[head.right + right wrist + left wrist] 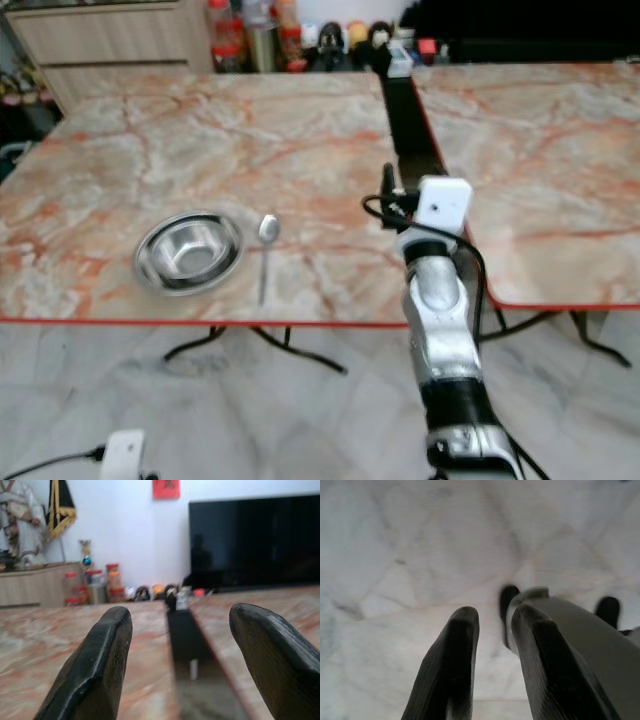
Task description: Setting the table
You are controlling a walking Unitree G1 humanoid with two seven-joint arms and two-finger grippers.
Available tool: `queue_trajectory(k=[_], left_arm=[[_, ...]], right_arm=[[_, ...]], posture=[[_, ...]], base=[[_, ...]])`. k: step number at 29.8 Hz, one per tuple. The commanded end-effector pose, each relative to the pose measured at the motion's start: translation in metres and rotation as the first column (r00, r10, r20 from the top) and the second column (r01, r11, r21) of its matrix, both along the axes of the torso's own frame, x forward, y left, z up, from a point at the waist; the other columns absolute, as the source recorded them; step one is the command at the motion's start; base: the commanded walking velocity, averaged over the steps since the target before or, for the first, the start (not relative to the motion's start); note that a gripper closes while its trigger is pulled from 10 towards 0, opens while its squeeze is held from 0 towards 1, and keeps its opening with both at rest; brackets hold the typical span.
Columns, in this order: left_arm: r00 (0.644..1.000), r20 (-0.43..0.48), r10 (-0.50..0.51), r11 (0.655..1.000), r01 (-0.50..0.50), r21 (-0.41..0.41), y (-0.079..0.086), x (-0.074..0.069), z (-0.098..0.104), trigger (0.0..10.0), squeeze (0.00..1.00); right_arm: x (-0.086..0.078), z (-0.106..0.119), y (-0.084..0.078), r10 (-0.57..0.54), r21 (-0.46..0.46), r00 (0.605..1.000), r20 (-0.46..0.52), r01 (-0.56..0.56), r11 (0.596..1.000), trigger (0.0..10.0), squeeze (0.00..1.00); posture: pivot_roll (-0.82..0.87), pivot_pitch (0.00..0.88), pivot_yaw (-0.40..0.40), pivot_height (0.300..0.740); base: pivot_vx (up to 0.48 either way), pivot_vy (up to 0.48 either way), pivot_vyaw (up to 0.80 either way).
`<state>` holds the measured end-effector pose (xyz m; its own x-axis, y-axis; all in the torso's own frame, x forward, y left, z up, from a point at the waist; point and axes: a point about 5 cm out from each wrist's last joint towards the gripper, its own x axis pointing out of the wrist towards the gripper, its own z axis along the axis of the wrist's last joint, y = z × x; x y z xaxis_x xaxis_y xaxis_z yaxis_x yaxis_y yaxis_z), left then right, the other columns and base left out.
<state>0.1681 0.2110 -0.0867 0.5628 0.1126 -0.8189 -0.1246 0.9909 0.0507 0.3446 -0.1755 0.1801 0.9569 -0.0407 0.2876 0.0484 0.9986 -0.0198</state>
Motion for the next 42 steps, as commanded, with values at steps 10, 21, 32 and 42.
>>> queue_trajectory(k=[10, 21, 32, 42], left_arm=[[1.000, -0.008, 0.011, 1.000, -0.011, 0.009, 0.005, -0.004, -0.001, 10.0, 0.00], [1.000, 0.004, 0.008, 1.000, -0.008, 0.007, 0.005, 0.001, 0.001, 10.0, 0.00], [1.000, 0.014, 0.000, 1.000, 0.000, 0.006, 0.004, 0.004, 0.003, 10.0, 0.00], [1.000, 0.021, -0.012, 1.000, 0.011, 0.007, 0.003, 0.005, 0.003, 10.0, 0.00]], right_arm=[[-0.001, 0.001, 0.007, 0.028, -0.030, 1.000, -0.004, -0.028, 0.999, 10.0, 0.00], [0.000, -0.001, 0.006, 0.021, 0.002, 1.000, -0.023, -0.021, 1.000, 10.0, 0.00], [0.001, -0.003, 0.008, 0.022, -0.006, 0.999, -0.040, -0.022, 1.000, 10.0, 0.00], [-0.001, -0.005, 0.007, 0.022, -0.005, 0.999, -0.045, -0.022, 1.000, 10.0, 0.00]], posture=[[-0.09, 0.109, 0.022, 0.740], [-0.09, 0.113, 0.027, 0.740], [-0.09, 0.097, 0.026, 0.740], [-0.09, 0.074, 0.025, 0.740]], base=[[0.000, -0.345, 0.16], [0.000, -0.336, 0.09], [0.000, -0.336, 0.00], [0.000, -0.333, 0.00]])
